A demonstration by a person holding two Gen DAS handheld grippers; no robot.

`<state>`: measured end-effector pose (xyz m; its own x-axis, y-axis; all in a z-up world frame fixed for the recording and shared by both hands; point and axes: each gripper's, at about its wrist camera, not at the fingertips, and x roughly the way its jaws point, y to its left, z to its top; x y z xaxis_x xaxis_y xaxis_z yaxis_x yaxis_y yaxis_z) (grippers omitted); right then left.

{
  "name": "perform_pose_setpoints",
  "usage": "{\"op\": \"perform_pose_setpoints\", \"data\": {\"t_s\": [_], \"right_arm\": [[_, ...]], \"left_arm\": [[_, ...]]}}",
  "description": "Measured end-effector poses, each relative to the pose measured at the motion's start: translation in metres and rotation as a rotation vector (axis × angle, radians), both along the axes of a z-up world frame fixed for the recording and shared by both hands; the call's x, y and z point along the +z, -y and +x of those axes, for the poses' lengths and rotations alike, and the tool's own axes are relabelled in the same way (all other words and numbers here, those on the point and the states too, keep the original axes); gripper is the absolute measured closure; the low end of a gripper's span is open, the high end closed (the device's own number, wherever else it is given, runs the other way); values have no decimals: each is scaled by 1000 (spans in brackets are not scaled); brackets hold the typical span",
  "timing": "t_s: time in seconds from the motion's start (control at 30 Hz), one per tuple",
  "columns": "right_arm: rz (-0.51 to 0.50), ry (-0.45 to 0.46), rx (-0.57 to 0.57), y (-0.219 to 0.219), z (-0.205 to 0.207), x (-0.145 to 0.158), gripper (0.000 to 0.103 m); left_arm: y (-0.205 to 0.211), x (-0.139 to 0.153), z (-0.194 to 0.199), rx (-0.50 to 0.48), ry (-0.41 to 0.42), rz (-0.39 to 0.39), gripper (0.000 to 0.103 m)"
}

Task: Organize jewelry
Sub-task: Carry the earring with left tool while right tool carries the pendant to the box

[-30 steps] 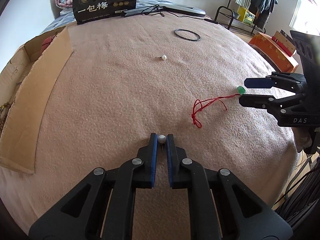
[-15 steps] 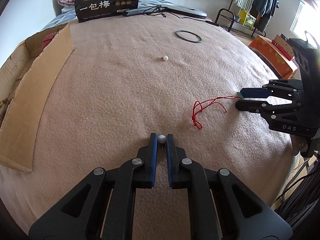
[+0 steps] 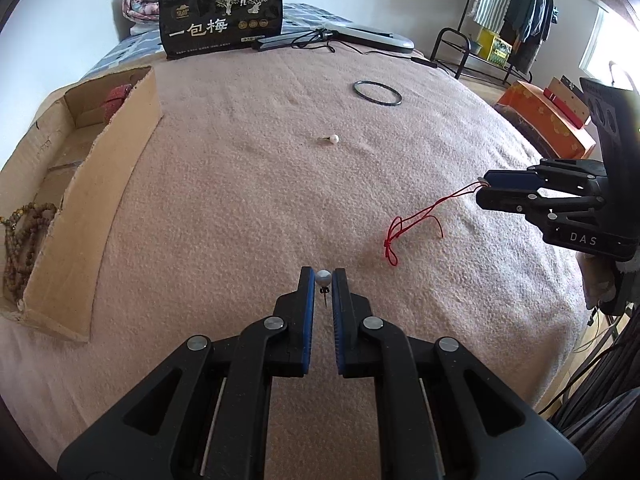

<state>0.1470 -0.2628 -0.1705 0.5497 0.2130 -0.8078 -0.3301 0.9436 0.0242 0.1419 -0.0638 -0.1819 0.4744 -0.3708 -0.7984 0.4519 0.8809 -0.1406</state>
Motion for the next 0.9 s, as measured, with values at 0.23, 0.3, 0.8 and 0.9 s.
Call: {"op": "perform_pose_setpoints", "data": {"t_s": [0.23,0.3,0.8,0.9], "right_arm": [[7,40,1,-1,-2,20,73],[14,47,-2,0,-2,25,73],[44,117,-5,-12,10,67,73],[47,129,2,-18,14,74,73]], "left_arm": [[-7,19,-6,12,35,-16,96],[-10,25,-7,18,45,-22,96],[-43,57,-13,76,109,-51,96],[-52,63,-11,93,119,-54,96]]}}
